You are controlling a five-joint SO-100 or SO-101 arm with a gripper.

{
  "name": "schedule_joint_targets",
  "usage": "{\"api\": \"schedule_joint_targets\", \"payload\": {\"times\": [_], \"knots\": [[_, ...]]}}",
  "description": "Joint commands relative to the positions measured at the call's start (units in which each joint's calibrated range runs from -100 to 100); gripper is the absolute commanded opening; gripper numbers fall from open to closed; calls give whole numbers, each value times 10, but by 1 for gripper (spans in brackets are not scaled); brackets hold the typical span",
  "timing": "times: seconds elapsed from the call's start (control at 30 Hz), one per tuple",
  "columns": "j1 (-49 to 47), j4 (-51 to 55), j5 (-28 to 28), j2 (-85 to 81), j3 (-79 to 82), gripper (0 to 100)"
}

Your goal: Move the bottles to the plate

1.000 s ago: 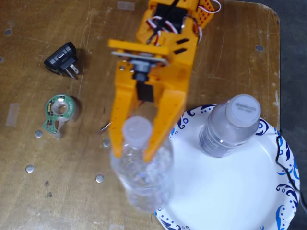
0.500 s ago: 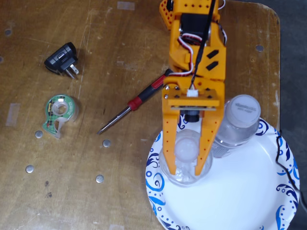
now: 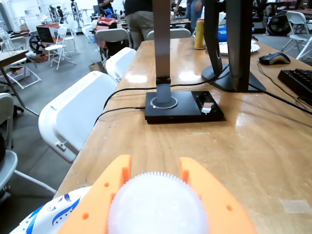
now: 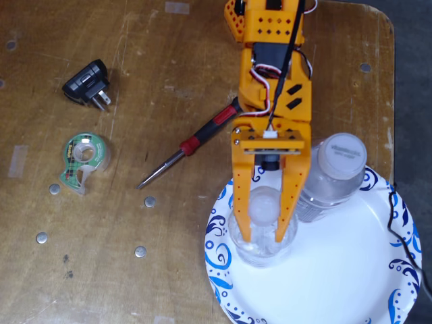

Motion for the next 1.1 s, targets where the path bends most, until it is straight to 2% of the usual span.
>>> {"api": "schedule_joint_targets", "payload": {"times": [0.0, 0.27, 0.53, 0.67, 1.07], "knots": [[-7, -9, 2, -27, 4, 5], [-18, -9, -2, -26, 8, 6], [-42, -9, -23, -29, -6, 26], [-46, -9, -25, -30, -16, 32], [-51, -8, -26, -28, -63, 34]]}}
